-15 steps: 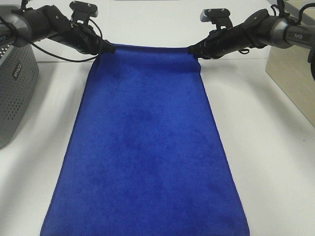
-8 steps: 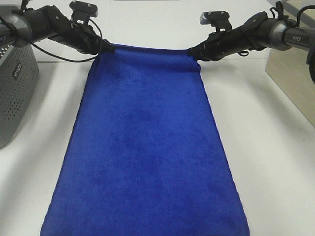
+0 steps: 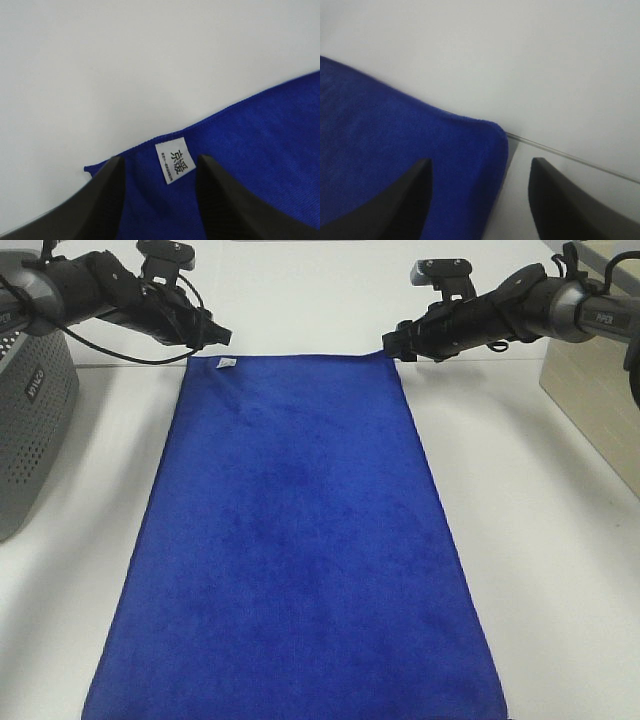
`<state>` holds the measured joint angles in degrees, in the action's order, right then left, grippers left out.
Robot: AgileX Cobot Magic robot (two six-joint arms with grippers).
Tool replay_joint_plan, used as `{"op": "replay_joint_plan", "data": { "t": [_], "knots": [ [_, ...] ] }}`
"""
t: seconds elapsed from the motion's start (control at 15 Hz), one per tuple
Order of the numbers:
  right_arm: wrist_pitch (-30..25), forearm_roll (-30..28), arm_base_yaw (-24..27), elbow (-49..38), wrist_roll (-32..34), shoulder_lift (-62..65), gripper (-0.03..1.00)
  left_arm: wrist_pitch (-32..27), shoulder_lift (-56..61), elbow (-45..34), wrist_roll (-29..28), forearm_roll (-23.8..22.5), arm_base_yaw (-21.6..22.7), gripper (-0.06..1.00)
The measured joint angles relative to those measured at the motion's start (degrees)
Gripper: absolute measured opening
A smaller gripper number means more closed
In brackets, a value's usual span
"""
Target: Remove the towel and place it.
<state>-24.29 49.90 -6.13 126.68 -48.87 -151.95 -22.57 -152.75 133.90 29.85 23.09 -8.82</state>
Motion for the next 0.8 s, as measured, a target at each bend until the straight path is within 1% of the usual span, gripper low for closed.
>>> {"op": "replay_joint_plan", "data": {
  "t": [0.13,0.33,0.4,0.47,0.53,0.6,0.67,0.73,0.8],
  "knots": [
    [-1.66,0.00,0.00,0.00,0.00,0.00,0.59,0.00,0.00,0.00,0.00,0.00,0.00,0.51],
    [-4.70,-0.46,0.00,0.00,-0.06,0.00,0.59,-0.06,0.00,0.00,0.00,0.00,0.00,0.52],
    [-6.76,-1.15,0.00,0.00,0.11,0.06,0.59,-0.97,0.17,0.00,0.00,0.00,0.00,0.54],
    [-8.77,-2.18,0.00,0.00,0.97,0.69,0.60,-3.21,0.92,0.00,0.00,-0.17,0.00,0.57],
    [-10.66,-3.72,0.00,0.00,3.27,1.83,0.63,-8.42,2.52,0.00,-0.46,-0.52,0.00,0.60],
    [-12.83,-6.02,0.00,0.00,6.07,3.78,0.66,-10.66,3.27,0.00,-1.15,-1.03,0.00,0.64],
    [-15.47,-8.88,0.00,0.00,9.40,5.90,0.71,-15.58,4.81,0.00,-3.09,-2.52,0.00,0.68],
    [-20.86,-13.87,0.00,0.00,15.58,9.57,0.74,-22.75,7.91,0.00,-8.54,-6.47,0.00,0.73],
    [-25.67,-19.48,0.00,0.00,22.75,13.24,0.77,-29.51,11.00,0.00,-15.18,-11.34,0.00,0.78]
  ]
}}
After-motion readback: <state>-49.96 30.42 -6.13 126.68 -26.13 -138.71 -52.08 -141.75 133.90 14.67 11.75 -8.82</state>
